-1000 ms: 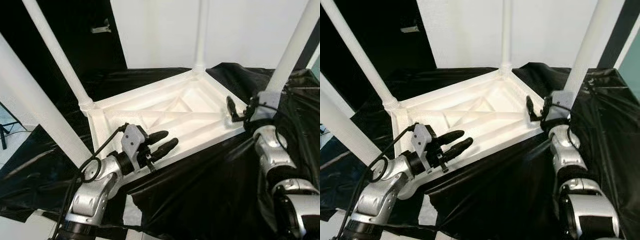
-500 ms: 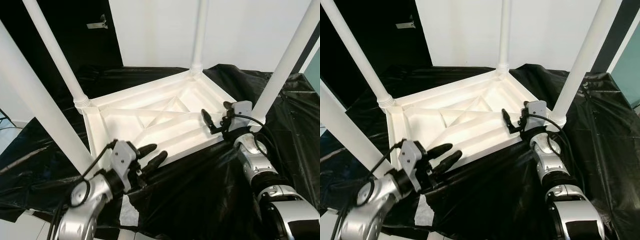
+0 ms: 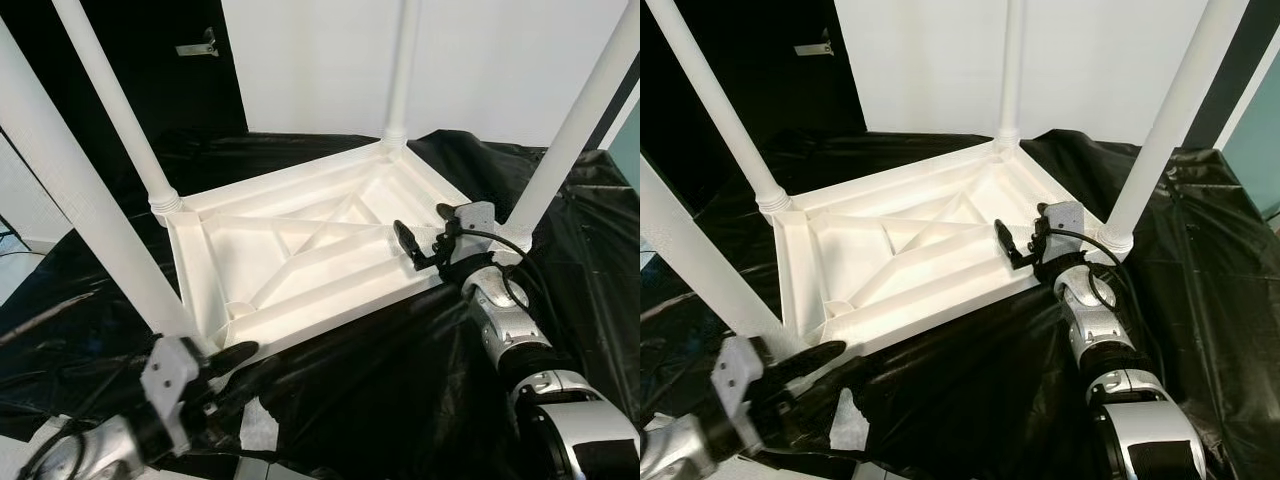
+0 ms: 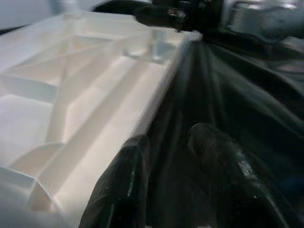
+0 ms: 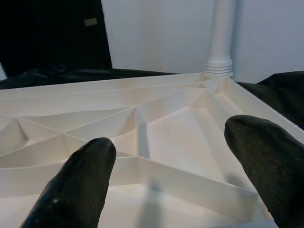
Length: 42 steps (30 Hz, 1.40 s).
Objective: Building children table
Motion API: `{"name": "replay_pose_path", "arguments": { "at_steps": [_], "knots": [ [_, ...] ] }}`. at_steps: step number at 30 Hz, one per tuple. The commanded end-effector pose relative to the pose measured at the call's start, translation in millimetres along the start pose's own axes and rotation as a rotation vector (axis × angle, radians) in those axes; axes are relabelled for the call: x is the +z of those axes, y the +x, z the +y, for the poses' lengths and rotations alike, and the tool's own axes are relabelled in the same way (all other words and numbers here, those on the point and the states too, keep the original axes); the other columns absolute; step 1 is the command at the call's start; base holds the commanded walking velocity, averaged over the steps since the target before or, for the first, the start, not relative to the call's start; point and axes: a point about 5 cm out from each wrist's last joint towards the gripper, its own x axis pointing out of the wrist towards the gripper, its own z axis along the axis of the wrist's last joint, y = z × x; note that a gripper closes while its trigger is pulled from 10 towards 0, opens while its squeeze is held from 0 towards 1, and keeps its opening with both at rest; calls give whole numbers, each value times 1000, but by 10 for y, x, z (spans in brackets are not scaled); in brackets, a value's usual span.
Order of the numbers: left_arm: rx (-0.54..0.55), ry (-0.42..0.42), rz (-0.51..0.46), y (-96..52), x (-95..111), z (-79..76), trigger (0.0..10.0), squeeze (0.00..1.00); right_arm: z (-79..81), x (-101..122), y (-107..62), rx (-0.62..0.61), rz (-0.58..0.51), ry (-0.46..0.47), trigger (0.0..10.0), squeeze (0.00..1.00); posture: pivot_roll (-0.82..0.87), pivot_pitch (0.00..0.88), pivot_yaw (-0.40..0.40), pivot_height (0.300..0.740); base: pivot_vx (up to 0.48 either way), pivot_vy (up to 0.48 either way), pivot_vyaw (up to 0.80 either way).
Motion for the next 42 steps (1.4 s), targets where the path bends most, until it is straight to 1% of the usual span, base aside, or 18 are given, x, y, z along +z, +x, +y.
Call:
{"name": "replay_pose_path", "arguments": {
  "at_steps": [1,2,3,14,18,20,21,22,25,27,29,32,33,35,39,40,41,42],
  "knots": [
    [-44,0,50,-82,-2,-3,10000,0,31,-37,-11,20,23,-2,10000,0,70,0,-1,740,0,0,0],
    [-85,6,156,-235,-38,-10,10000,0,54,-50,-18,38,29,-3,10000,0,64,0,9,740,0,0,0],
    [-92,0,185,-280,-44,-8,10000,0,61,-54,-21,43,30,-4,10000,0,64,0,9,740,0,0,0],
    [-99,23,375,-571,-59,83,10000,0,76,-62,-21,49,33,5,10000,0,74,0,11,740,0,0,0],
    [6,96,554,-794,-90,341,10000,0,87,-49,-3,57,31,0,10000,0,78,0,9,740,0,0,0],
    [6,96,554,-794,-90,341,10000,0,87,-49,-3,57,31,0,10000,0,78,0,9,740,0,0,0],
    [86,129,592,-831,-92,473,10000,0,104,-45,-1,66,29,0,10000,0,79,0,8,740,0,0,0],
    [86,129,592,-831,-92,473,10000,0,104,-45,-1,66,29,0,10000,0,79,0,8,740,0,0,0],
    [327,318,696,-951,-47,898,10000,0,255,-43,-15,132,19,42,10000,0,73,0,6,740,0,0,0],
    [327,318,696,-951,-47,898,10000,0,255,-43,-15,132,19,42,10000,0,73,0,6,740,0,0,0],
    [438,399,689,-984,11,1075,10000,0,344,-54,-51,163,19,52,10000,0,75,0,-1,740,0,0,0],
    [604,458,635,-978,97,1313,10000,0,358,-136,-126,103,78,-23,10000,0,68,0,-5,740,0,0,0],
    [604,458,635,-978,97,1313,10000,0,358,-136,-126,103,78,-23,10000,0,68,0,-5,740,0,0,0],
    [722,451,565,-946,159,1468,10000,0,325,-194,-201,3,116,-53,10000,0,56,0,-5,740,0,0,0],
    [767,434,521,-921,182,1531,10000,0,304,-208,-247,-53,122,-74,10000,0,54,0,-5,740,0,0,0],
    [842,411,434,-873,216,1633,10000,0,300,-210,-328,-115,118,-104,10000,0,29,0,2,740,0,0,0],
    [842,411,434,-873,216,1633,10000,0,300,-210,-328,-115,118,-104,10000,0,29,0,2,740,0,0,0],
    [896,389,361,-819,242,1709,10000,0,295,-200,-397,-169,108,-117,10000,0,24,0,3,740,0,0,0]
  ]
}}
